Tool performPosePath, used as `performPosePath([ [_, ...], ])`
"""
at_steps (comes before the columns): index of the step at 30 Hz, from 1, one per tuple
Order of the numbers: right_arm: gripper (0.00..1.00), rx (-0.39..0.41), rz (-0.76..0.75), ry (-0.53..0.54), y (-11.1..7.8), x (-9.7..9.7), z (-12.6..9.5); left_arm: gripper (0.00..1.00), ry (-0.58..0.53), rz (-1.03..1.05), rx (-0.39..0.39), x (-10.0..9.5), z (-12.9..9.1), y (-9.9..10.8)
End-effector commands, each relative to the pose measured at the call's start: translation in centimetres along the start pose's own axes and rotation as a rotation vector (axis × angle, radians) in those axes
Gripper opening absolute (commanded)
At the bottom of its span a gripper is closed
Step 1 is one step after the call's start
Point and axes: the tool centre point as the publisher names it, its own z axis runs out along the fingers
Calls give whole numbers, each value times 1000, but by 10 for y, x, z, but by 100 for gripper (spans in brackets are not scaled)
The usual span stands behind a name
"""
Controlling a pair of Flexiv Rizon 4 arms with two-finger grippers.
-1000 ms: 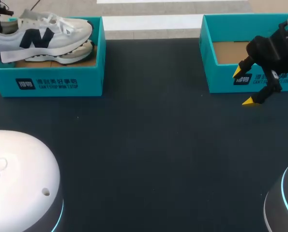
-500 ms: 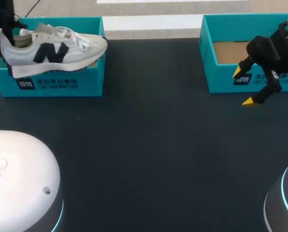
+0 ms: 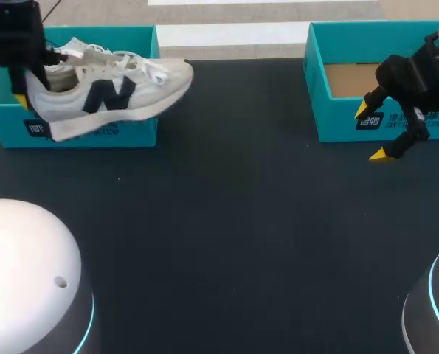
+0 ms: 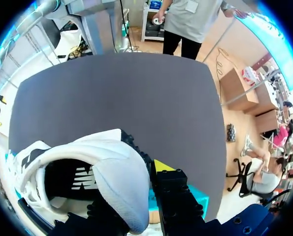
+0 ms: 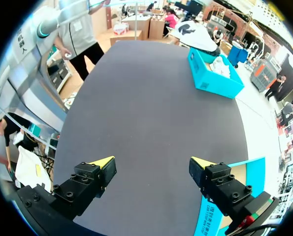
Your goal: Take the shoe out of the shoebox, open the shoe tongue, remove and reinsert the insole, then place the shoe into the shoebox
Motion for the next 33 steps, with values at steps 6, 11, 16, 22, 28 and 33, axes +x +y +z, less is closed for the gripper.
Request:
performPosePath([
  [6, 100, 3, 1, 2, 1, -1, 1, 0, 51, 132, -61, -66, 24, -42],
  [11, 100, 3, 1, 2, 1, -1, 1, 0, 24, 189, -37, -96, 41, -59],
  [16, 100, 3, 1, 2, 1, -1, 1, 0, 18, 229, -20, -111, 53, -71],
  [22, 100, 3, 1, 2, 1, -1, 1, 0, 18, 229, -20, -111, 53, -71],
  [28, 100, 3, 1, 2, 1, -1, 1, 0, 18, 229, -20, -111, 53, -71],
  [33, 100, 3, 1, 2, 1, -1, 1, 0, 18, 229, -20, -111, 53, -71],
])
